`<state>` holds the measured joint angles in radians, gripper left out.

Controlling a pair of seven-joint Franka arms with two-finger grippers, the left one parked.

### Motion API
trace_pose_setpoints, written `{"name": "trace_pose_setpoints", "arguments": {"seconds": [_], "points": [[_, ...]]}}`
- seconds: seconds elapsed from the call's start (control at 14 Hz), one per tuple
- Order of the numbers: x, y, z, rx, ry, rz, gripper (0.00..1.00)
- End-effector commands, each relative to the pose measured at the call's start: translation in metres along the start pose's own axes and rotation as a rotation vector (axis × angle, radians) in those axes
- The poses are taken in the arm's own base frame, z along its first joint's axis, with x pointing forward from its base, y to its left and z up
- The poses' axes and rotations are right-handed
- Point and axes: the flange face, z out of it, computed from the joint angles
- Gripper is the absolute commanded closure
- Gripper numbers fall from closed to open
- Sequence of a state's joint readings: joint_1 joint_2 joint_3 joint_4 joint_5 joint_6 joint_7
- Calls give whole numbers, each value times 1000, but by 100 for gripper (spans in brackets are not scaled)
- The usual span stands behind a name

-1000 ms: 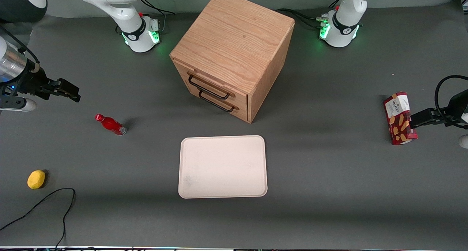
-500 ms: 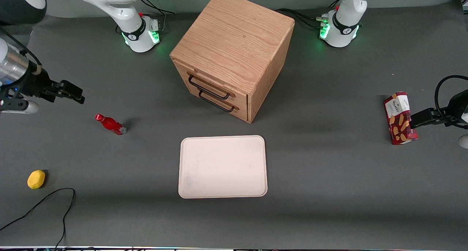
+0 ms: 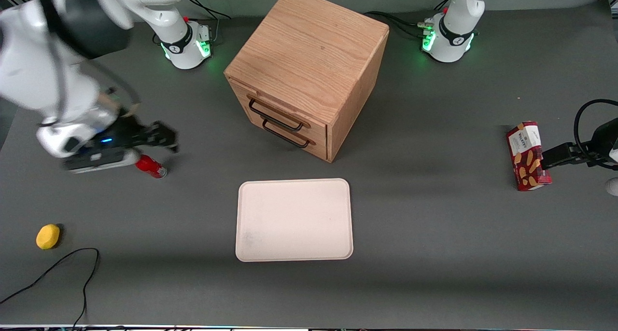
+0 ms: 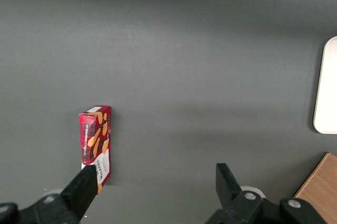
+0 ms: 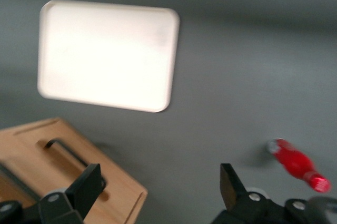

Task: Open upper drawer
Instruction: 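Move the right gripper to the upper drawer's black handle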

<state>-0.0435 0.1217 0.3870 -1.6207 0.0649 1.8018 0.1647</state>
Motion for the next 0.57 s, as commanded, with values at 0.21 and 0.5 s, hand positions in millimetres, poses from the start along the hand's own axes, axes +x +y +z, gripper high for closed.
{"name": "trace_pose_setpoints", "arguments": {"seconds": [0.21,0.5], "points": [[-11,-95,34,61,-59,-583,0],[-21,-124,57,136,-107,-664,0]]}}
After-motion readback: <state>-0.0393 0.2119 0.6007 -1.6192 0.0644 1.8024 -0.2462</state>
